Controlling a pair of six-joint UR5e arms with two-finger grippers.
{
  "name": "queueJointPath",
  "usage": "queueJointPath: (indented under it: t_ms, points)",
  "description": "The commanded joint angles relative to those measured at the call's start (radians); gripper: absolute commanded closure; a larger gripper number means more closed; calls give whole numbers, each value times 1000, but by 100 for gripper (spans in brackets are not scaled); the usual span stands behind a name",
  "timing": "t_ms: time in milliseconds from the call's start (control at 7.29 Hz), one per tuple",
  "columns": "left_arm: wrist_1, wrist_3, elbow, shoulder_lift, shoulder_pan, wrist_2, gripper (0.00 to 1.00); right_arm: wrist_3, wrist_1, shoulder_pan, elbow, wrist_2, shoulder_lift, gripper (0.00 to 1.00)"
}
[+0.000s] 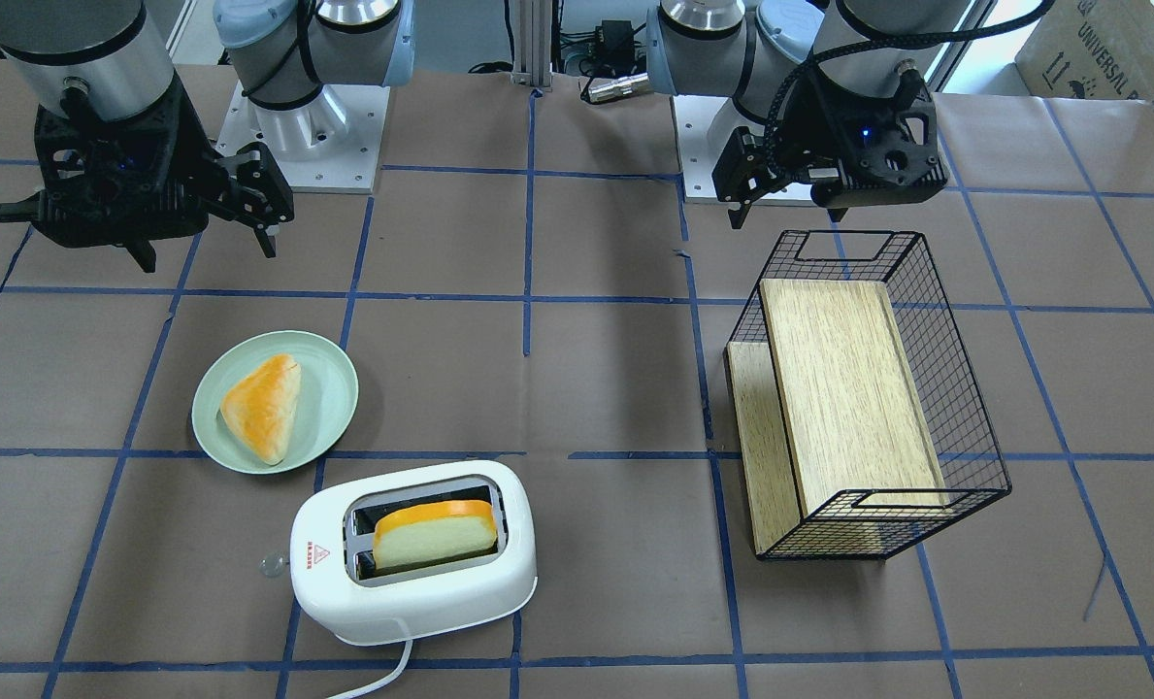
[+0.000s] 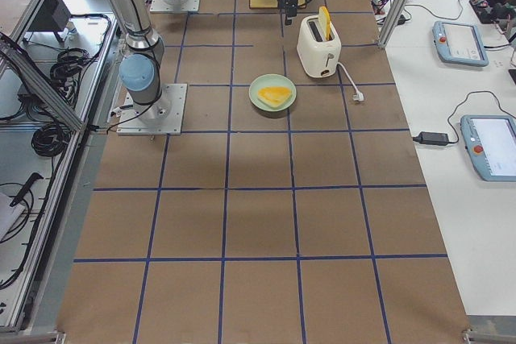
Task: Press toaster with right arm
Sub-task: 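Raise the right gripper and move it toward the toaster's side lever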
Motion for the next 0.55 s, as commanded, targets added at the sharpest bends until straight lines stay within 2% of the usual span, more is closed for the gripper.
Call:
queueJointPath:
  t_ms: [0, 275, 412]
  points:
    - [1, 0, 2, 0, 0, 0, 0, 0, -2, 0, 0, 0, 0, 0]
    - [0, 0, 2, 0, 0, 0, 0, -2, -3, -9, -1, 20, 16, 0]
    - [0, 0, 0, 0, 0, 0, 0, -6, -5, -41, -21, 44, 53, 4]
